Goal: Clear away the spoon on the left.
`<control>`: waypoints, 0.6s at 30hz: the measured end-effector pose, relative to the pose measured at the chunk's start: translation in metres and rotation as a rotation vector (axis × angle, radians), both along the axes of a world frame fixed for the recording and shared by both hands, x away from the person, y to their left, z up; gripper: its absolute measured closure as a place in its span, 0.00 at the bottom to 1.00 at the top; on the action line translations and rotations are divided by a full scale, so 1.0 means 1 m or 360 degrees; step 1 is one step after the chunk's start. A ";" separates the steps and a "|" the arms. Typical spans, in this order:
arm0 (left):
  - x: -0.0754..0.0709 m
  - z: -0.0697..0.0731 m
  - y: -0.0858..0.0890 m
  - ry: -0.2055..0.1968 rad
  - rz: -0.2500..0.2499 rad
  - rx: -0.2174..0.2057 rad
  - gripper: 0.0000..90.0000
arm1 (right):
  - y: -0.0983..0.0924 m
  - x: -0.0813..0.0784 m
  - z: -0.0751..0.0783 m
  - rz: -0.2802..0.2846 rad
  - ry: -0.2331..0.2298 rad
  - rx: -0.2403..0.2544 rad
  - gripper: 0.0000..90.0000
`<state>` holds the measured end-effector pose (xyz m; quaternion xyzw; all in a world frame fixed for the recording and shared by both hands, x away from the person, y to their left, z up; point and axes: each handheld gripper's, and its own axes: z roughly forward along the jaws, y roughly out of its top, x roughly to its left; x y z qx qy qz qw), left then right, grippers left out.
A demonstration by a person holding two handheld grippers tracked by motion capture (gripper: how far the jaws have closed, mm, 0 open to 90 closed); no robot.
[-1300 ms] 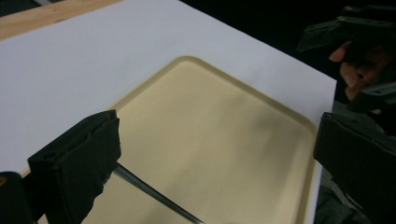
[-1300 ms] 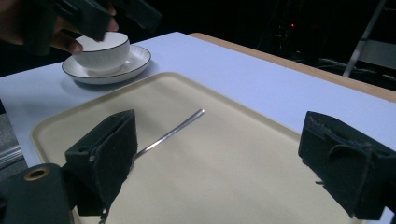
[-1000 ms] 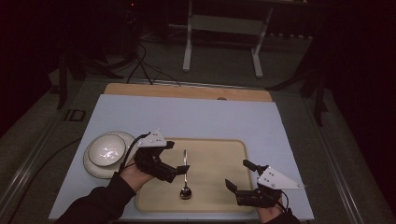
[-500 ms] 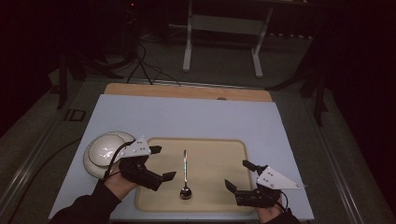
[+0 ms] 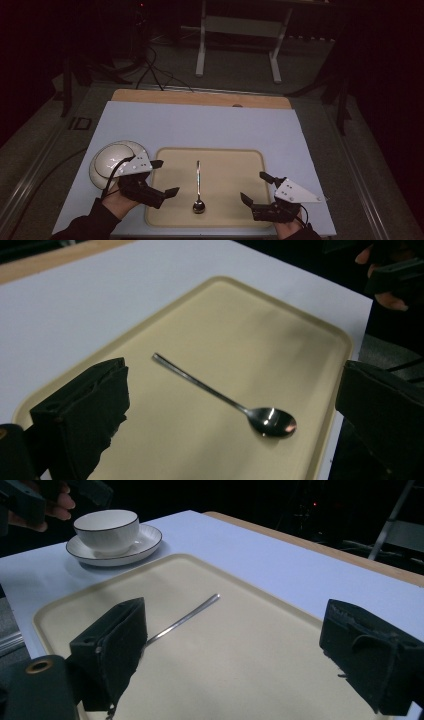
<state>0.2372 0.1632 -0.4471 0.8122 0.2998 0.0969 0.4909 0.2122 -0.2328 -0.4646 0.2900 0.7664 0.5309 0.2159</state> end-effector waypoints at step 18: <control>-0.012 -0.033 0.021 0.0052 0.0149 0.0044 0.02 | 0.001 0.000 -0.001 0.0016 0.0007 -0.0002 0.13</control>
